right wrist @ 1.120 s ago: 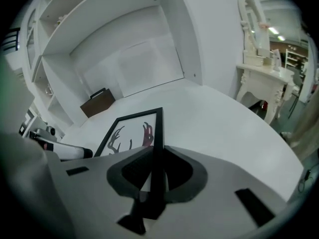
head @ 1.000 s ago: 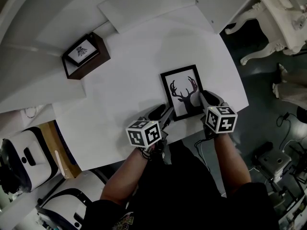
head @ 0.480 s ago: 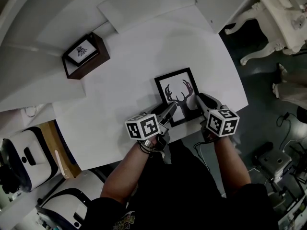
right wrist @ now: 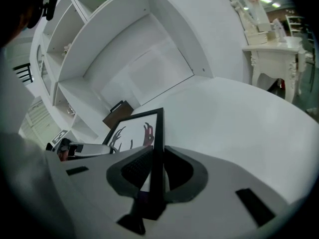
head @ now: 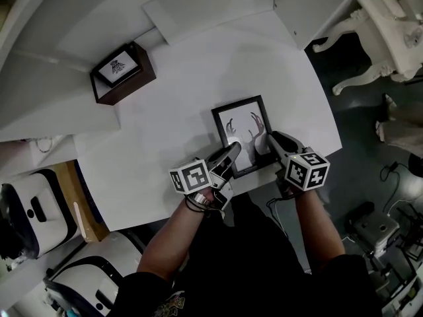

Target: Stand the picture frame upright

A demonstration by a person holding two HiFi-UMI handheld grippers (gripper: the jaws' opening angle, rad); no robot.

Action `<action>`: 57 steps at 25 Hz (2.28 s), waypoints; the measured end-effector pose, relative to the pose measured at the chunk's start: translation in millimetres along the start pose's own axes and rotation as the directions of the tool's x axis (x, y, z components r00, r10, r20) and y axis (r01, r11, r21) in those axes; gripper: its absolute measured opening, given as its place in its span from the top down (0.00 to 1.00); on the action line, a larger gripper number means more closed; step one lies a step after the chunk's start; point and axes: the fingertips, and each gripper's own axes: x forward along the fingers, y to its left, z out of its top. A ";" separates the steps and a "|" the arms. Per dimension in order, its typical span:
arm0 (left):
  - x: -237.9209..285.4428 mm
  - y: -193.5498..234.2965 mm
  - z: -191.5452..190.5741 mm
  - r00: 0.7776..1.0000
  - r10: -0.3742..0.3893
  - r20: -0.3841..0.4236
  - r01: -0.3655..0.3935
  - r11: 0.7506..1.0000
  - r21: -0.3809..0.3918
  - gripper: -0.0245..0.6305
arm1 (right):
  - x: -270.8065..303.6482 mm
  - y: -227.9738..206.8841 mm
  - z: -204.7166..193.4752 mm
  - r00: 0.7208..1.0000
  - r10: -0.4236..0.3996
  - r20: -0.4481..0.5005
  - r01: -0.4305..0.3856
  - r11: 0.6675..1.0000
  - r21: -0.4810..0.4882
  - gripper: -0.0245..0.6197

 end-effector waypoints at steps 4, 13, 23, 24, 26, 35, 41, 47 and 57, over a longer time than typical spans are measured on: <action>-9.7 -10.6 3.8 0.997 -0.072 0.038 0.073 0.997 -0.018 0.91 | 1.6 9.2 -0.7 0.998 0.069 0.000 -0.069 0.997 0.033 0.86; -49.9 -32.1 16.5 0.979 -0.184 0.091 0.178 0.981 0.075 0.92 | -1.2 46.8 15.6 0.939 0.343 0.037 -0.343 0.916 0.207 0.76; -117.0 -70.9 33.0 0.944 -0.304 0.126 0.277 0.942 0.191 0.92 | -12.7 133.8 36.2 0.758 0.649 -0.063 -0.629 0.753 0.195 0.76; -126.1 -72.1 34.6 0.943 -0.308 0.127 0.279 0.939 0.203 0.92 | -11.8 145.0 35.3 0.740 0.668 -0.083 -0.647 0.740 0.185 0.76; -149.3 -71.4 37.8 0.941 -0.312 0.129 0.279 0.934 0.224 0.92 | -7.9 170.5 29.7 0.708 0.695 -0.124 -0.677 0.718 0.163 0.77; -183.5 -79.6 34.5 0.970 -0.223 0.094 0.175 0.913 0.368 0.92 | -8.8 216.6 32.6 0.626 0.722 -0.296 -0.754 0.657 0.008 0.84; -220.7 -65.5 41.7 0.991 -0.093 0.093 0.034 0.865 0.500 0.90 | 0.4 260.5 21.5 0.598 0.680 -0.424 -0.793 0.580 -0.188 0.84; -253.4 -61.1 40.7 0.988 0.112 0.107 -0.155 0.703 0.694 0.87 | 6.4 286.3 -2.4 0.555 0.656 -0.511 -0.828 0.494 -0.266 0.85; -298.5 -37.0 46.0 0.928 0.305 0.214 -0.355 0.545 0.760 0.78 | 16.4 333.4 -18.0 0.550 0.630 -0.548 -0.835 0.395 -0.383 0.86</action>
